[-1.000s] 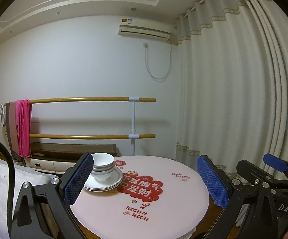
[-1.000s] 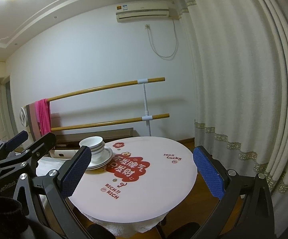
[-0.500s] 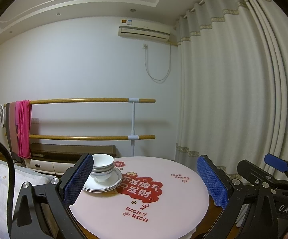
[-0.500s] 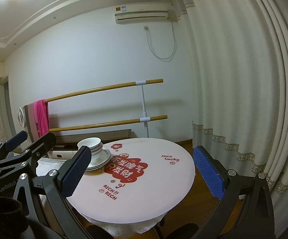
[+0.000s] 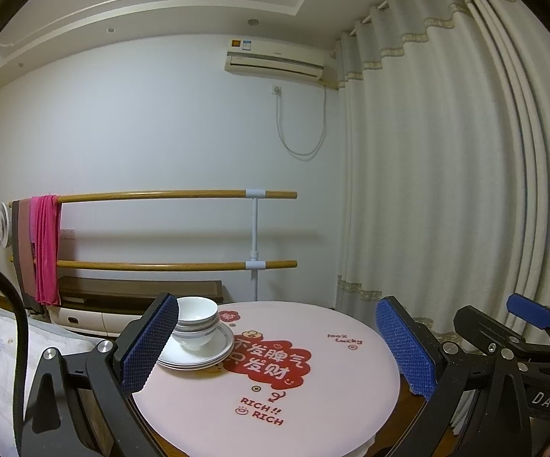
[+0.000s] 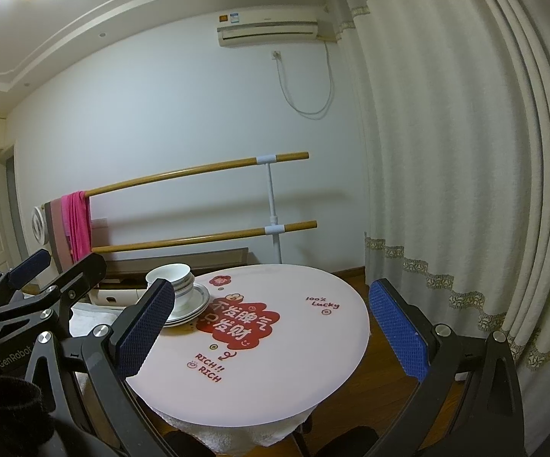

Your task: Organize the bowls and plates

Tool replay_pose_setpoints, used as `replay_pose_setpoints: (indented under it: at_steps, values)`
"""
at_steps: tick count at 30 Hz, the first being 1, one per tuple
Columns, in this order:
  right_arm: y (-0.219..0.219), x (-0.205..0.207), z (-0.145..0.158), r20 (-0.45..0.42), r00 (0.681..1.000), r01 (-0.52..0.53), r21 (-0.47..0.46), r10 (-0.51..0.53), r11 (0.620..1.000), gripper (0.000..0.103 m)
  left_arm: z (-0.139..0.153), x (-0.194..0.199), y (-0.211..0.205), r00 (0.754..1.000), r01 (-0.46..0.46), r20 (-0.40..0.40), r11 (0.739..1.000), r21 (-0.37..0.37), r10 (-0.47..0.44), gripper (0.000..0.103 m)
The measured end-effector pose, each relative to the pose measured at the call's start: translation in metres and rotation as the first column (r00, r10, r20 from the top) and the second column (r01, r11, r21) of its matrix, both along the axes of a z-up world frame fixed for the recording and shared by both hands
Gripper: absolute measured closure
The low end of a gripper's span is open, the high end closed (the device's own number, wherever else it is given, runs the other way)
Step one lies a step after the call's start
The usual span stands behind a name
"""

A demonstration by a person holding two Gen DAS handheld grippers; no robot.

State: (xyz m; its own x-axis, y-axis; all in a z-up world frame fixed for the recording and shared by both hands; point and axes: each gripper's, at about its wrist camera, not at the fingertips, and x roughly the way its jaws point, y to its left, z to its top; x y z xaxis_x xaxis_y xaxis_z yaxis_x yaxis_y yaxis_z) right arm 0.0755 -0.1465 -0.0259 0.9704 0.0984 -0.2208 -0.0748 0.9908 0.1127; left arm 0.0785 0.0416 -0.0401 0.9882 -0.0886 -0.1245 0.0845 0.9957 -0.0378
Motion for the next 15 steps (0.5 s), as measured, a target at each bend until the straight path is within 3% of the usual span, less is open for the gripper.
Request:
replay_pose_setpoints:
  at_steps: [15]
  values:
    - [0.001, -0.0024, 0.0, -0.004, 1.0, 0.0, 0.003, 0.0, 1.0, 0.0, -0.0005, 0.001, -0.0003, 1.0, 0.002, 0.005, 1.0, -0.001, -0.002, 0.001]
